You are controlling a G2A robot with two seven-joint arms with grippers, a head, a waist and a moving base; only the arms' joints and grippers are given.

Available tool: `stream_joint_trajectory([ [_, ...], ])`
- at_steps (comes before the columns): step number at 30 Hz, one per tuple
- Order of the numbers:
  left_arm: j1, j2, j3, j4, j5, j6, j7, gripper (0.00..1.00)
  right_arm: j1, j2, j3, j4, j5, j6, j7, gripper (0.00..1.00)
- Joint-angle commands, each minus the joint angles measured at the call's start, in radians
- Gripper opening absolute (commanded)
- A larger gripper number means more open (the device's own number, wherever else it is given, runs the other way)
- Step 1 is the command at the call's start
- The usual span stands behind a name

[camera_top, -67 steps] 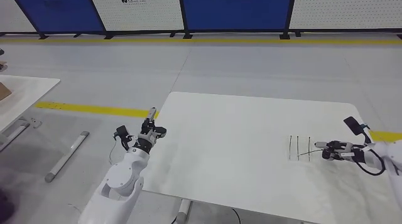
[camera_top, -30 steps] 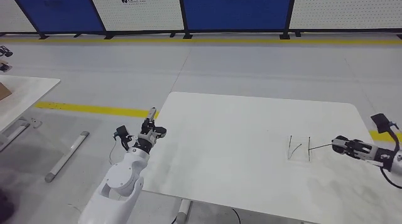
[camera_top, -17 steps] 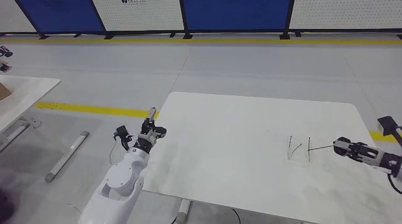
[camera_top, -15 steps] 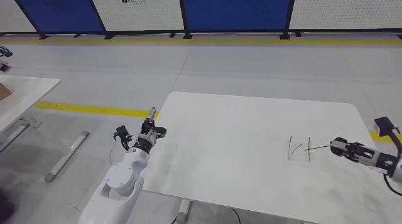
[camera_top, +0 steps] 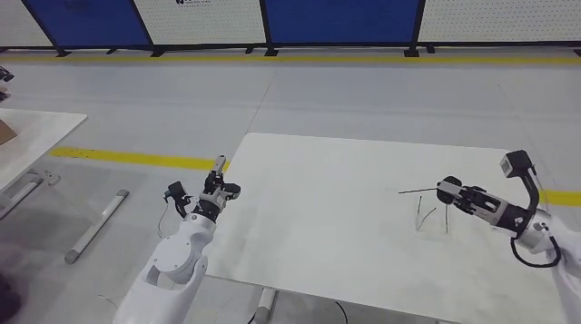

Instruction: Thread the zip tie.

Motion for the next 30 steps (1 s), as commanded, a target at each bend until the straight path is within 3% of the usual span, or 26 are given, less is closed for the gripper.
stream_joint_trajectory([
  [1, 0.0, 0.0, 0.0, 0.0, 0.0, 0.0, 0.0, 1.0, 0.0, 0.0, 0.0, 0.0, 0.0, 0.0, 0.0, 0.0],
  [6, 0.0, 0.0, 0.0, 0.0, 0.0, 0.0, 0.0, 1.0, -0.002, -0.001, 0.001, 0.002, 0.003, 0.002, -0.01, 0.0],
  [10, 0.0, 0.0, 0.0, 0.0, 0.0, 0.0, 0.0, 1.0, -0.036, -0.02, -0.024, 0.004, 0.134, -0.031, -0.158, 0.0],
  [12, 0.0, 0.0, 0.0, 0.0, 0.0, 0.0, 0.0, 1.0, -0.044, -0.032, -0.06, 0.0, 0.179, -0.066, -0.211, 0.0],
  [16, 0.0, 0.0, 0.0, 0.0, 0.0, 0.0, 0.0, 1.0, -0.031, -0.063, -0.196, -0.019, 0.14, -0.109, -0.353, 0.0],
  [20, 0.0, 0.0, 0.0, 0.0, 0.0, 0.0, 0.0, 1.0, 0.022, -0.092, -0.308, 0.006, 0.078, -0.077, -0.457, 0.0],
  [30, -0.001, 0.001, 0.007, -0.006, 0.027, -0.014, -0.016, 1.0, 0.022, -0.092, -0.308, 0.006, 0.078, -0.077, -0.457, 0.0],
])
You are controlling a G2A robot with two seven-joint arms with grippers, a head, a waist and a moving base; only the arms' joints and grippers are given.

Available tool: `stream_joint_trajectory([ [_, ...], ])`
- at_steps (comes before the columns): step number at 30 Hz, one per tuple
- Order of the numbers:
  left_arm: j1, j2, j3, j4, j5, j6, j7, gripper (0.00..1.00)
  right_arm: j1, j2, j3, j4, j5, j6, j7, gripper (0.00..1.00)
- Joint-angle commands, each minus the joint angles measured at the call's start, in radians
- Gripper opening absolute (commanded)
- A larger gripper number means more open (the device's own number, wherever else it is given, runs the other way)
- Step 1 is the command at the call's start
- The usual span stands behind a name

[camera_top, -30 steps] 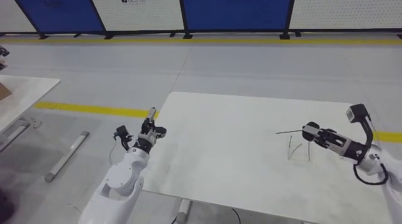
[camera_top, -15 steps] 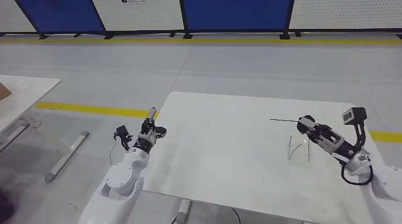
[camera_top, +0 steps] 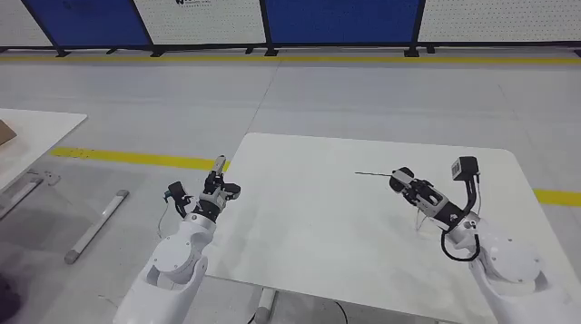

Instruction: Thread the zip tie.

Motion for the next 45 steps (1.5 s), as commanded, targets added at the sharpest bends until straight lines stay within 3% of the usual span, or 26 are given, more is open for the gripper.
stream_joint_trajectory([
  [1, 0.005, 0.001, 0.013, -0.012, 0.055, -0.03, -0.034, 1.0, 0.0, 0.0, 0.0, 0.0, 0.0, 0.0, 0.0, 0.0],
  [5, 0.036, 0.003, 0.071, -0.055, 0.141, -0.086, -0.142, 1.0, 0.0, 0.0, 0.0, 0.0, 0.0, 0.0, 0.0, 0.0],
  [10, 0.028, 0.004, 0.15, -0.072, 0.234, -0.106, -0.251, 1.0, 0.0, 0.0, 0.0, 0.0, 0.0, 0.0, 0.0, 0.0],
  [14, -0.004, -0.002, 0.203, -0.065, 0.286, -0.102, -0.223, 1.0, 0.0, 0.0, 0.0, 0.0, 0.0, 0.0, 0.0, 0.0],
  [27, -0.004, -0.002, 0.203, -0.065, 0.286, -0.102, -0.223, 1.0, 0.0, 0.0, 0.0, 0.0, 0.0, 0.0, 0.0, 0.0],
  [33, -0.013, -0.004, 0.259, -0.078, 0.327, -0.122, -0.269, 1.0, -0.035, -0.007, -0.012, -0.023, -0.017, -0.044, -0.022, 0.0],
  [39, -0.021, -0.005, 0.316, -0.065, 0.344, -0.141, -0.318, 1.0, -0.057, -0.03, -0.078, 0.015, -0.059, -0.128, -0.105, 0.0],
  [45, -0.041, -0.01, 0.348, -0.048, 0.331, -0.16, -0.308, 1.0, -0.04, -0.062, -0.166, 0.08, -0.031, -0.122, -0.134, 0.0],
])
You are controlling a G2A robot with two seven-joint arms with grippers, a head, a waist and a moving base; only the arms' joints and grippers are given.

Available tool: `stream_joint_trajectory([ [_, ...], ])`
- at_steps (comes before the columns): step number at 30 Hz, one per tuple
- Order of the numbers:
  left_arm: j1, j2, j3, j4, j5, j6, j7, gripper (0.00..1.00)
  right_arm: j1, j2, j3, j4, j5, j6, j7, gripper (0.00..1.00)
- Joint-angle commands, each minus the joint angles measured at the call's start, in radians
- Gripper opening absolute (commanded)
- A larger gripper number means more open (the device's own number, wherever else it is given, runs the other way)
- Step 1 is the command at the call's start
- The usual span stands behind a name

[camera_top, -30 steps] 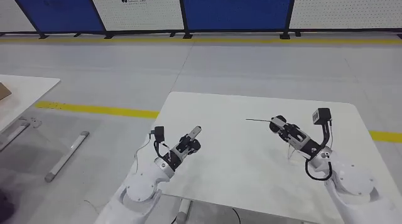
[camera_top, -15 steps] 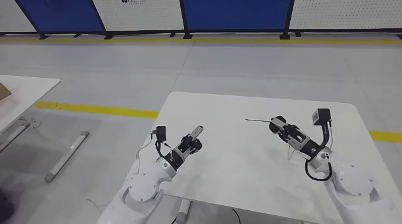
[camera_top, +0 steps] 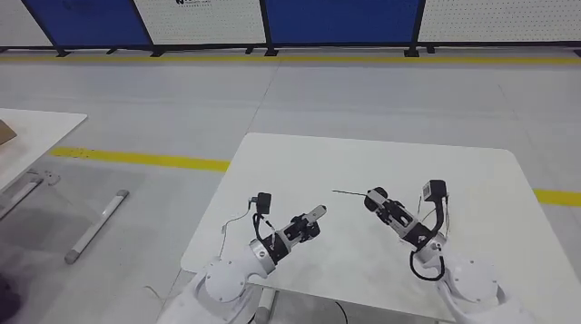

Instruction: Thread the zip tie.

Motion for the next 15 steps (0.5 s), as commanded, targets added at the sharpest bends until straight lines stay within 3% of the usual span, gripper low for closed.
stream_joint_trajectory([
  [1, -0.001, 0.0, 0.001, 0.001, -0.002, -0.001, 0.001, 1.0, 0.003, -0.002, -0.004, 0.006, 0.006, 0.003, 0.003, 0.0],
  [12, -0.002, 0.0, 0.002, 0.0, -0.001, 0.0, 0.002, 1.0, 0.003, -0.002, -0.004, 0.006, 0.006, 0.003, 0.003, 0.0],
  [15, -0.019, -0.005, 0.038, -0.005, 0.014, 0.01, 0.024, 1.0, 0.003, -0.002, -0.004, 0.006, 0.006, 0.003, 0.003, 0.0],
])
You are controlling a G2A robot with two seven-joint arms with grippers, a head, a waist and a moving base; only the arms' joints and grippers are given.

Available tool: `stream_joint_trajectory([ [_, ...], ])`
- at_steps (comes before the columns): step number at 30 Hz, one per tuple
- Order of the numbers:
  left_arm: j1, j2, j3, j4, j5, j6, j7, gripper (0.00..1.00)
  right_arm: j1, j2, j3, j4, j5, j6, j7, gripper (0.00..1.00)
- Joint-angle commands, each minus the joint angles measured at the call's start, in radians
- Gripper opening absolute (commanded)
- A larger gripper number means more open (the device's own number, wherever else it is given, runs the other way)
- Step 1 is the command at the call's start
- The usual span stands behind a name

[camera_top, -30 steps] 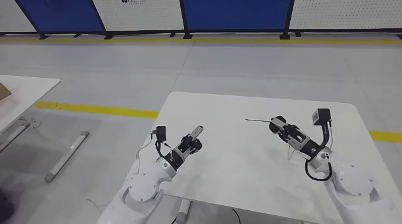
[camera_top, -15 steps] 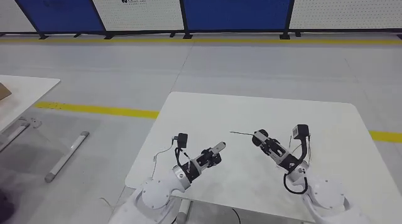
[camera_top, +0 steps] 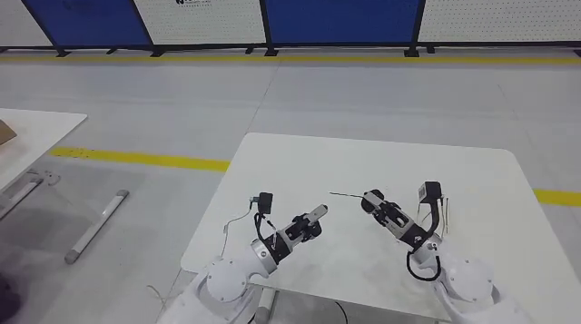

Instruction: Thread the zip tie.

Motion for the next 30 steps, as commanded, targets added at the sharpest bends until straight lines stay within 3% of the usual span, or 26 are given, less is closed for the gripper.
stream_joint_trajectory([
  [1, -0.018, -0.005, 0.03, -0.005, 0.008, 0.006, 0.024, 1.0, 0.0, 0.0, 0.0, 0.0, 0.0, 0.0, 0.0, 0.0],
  [5, -0.066, -0.015, 0.079, 0.002, 0.025, 0.03, 0.071, 1.0, 0.0, 0.0, 0.0, 0.0, 0.0, 0.0, 0.0, 0.0],
  [9, -0.126, -0.028, 0.119, 0.045, 0.009, 0.062, 0.112, 1.0, 0.0, 0.0, 0.0, 0.0, 0.0, 0.0, 0.0, 0.0],
  [30, -0.126, -0.028, 0.119, 0.045, 0.009, 0.062, 0.112, 1.0, -0.001, -0.022, -0.052, 0.01, -0.025, 0.02, 0.012, 0.0],
])
